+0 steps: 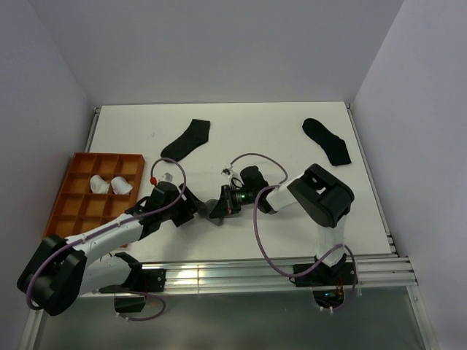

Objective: Roll the socks
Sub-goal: Roll the sock at the center of the board.

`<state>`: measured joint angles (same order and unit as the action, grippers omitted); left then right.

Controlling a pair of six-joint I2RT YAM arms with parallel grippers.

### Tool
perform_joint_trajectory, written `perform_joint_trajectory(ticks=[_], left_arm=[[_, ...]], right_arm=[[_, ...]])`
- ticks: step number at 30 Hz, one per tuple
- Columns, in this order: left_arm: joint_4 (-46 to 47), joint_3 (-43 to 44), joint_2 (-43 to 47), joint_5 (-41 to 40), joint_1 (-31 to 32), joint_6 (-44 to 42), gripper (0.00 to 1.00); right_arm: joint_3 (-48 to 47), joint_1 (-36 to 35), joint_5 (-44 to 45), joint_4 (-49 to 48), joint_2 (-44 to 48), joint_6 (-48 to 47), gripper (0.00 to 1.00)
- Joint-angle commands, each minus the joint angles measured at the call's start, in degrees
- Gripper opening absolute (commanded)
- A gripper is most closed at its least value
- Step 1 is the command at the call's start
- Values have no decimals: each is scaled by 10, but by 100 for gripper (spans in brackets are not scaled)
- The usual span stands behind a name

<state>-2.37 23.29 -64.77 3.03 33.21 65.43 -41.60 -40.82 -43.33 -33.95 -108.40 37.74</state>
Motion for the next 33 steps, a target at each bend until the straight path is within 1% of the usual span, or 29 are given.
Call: perform_joint_trajectory(ticks=[1,3,8,12,15,18,21,22,24,26,27,28,29,30,31,33], left_arm=[[63,-1,-3,2,6,12,72],[69,-3,-13,2,7,13,71],[71,-1,-43,-1,8,15,69],[71,-2,-65,-8,8,18,67],[74,-2,-81,-14,8,21,65],[81,3,-101,-17,8,19,61],[74,10,-122,-21,8,18,52],[66,11,-127,-21,8,19,48],[55,17,-139,-24,8,19,45],[37,20,-150,-24,8,20,41],[32,22,-153,-23,8,20,38],[14,25,-158,-22,8,17,37],[1,35,-165,-21,8,15,37],[-12,42,-170,-21,8,11,36],[-24,49,-174,-23,8,1,36],[-63,75,-186,-25,8,-10,35]], right_arm=[[13,12,-59,-51,-41,61,0],[10,16,-68,-52,-61,76,0],[12,35,-93,-96,-102,118,0],[4,43,-104,-89,-117,126,0],[-8,45,-105,-61,-123,113,0],[-20,46,-105,-35,-125,103,0],[-23,47,-108,-31,-123,101,0],[-23,47,-106,-24,-120,98,0],[-27,47,-96,-7,-108,76,1],[-37,47,-89,48,-89,32,5],[-47,45,-70,70,-81,14,8],[-51,43,-58,118,-59,-5,14],[-56,41,-41,142,-46,-42,19],[-62,38,-4,164,-31,-61,23],[-65,35,19,201,-1,-77,30],[-65,19,62,228,33,-120,37]])
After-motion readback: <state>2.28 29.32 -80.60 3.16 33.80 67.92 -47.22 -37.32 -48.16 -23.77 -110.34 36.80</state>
